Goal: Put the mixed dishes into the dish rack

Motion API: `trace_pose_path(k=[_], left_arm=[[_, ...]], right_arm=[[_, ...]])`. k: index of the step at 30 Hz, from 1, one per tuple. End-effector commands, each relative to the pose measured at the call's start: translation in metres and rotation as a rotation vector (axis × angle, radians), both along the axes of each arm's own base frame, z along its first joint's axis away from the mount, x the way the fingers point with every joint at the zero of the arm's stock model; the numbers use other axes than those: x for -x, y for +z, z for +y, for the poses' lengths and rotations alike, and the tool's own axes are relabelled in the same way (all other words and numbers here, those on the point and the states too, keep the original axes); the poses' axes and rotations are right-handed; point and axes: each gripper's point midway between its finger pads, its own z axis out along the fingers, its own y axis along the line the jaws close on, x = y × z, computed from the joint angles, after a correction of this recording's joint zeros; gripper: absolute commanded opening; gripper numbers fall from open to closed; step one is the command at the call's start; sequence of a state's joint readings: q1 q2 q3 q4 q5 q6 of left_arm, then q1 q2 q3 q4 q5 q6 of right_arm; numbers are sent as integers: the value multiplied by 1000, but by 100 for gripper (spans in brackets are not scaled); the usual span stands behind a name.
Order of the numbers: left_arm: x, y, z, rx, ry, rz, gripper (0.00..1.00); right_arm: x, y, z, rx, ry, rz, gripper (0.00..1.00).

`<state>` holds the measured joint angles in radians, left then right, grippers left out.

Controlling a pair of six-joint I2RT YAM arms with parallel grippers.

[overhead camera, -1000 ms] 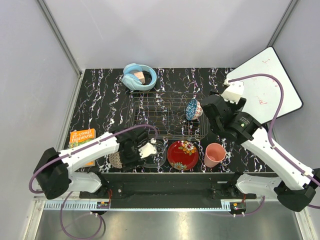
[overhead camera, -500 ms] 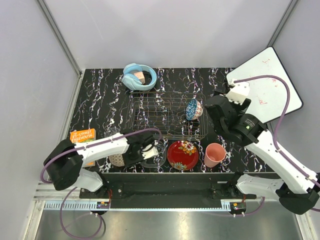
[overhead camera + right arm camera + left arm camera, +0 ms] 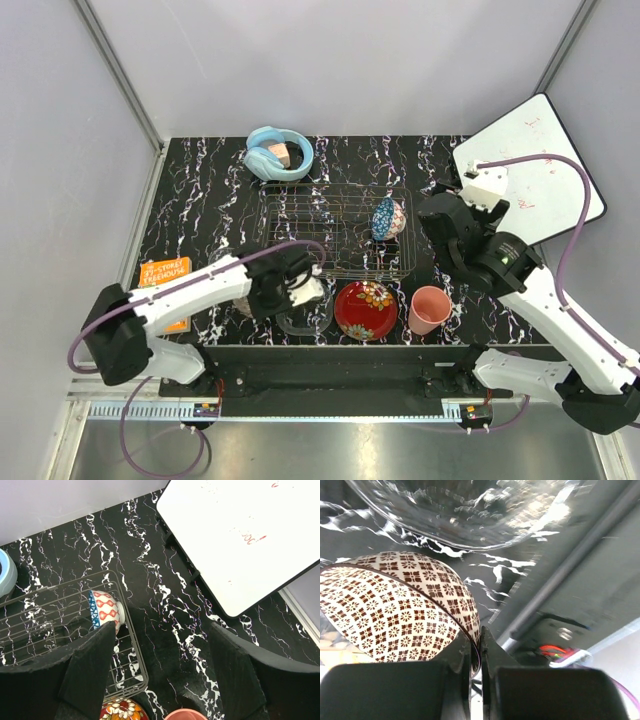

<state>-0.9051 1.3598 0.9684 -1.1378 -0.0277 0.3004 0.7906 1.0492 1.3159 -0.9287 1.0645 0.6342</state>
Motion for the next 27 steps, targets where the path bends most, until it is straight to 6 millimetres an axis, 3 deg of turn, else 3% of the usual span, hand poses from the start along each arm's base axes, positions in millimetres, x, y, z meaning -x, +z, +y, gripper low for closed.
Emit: trace_pose_path(k=[1, 3, 4, 5, 6, 8, 9, 12, 16, 17, 19, 20, 27], left_arm=[[8, 94, -51, 326, -57, 13, 0], [6, 125, -70, 426, -41, 6, 0], [5, 161, -90, 548, -64, -10, 0], [4, 178, -101, 612, -38, -16, 0], [0, 214, -118, 751, -48, -46, 0], [-3, 252, -132, 900, 0, -68, 0], [-7, 284, -146, 1019, -16, -105, 0], [-15, 319, -165, 1185, 16, -101, 0], [-19, 336, -201, 1329, 8, 31, 0], [-25, 338, -211, 1365, 121, 134, 0], [-49, 351, -224, 1536, 183, 252, 0], [-55, 352, -230, 1568, 323, 400, 0], [-91, 298, -267, 1483, 607, 505, 0]], right_arm=[[-2, -4, -6, 23, -43, -3, 82], [-4, -9, -4, 30, -47, 7, 83], [-4, -10, -4, 31, -49, 9, 82], [-5, -11, -3, 19, -54, 7, 82], [-5, -11, -2, 13, -55, 8, 82], [-5, -11, 0, -11, -59, 1, 82], [-4, -10, -1, -15, -63, 1, 82], [-3, -12, 0, -50, -67, -1, 82], [1, -15, -4, -59, -76, 3, 82], [4, -16, -7, -60, -79, 0, 82], [7, -16, -11, -57, -88, -8, 82], [10, -17, -16, -57, -93, -15, 82], [19, -23, -25, -62, -97, -21, 82]])
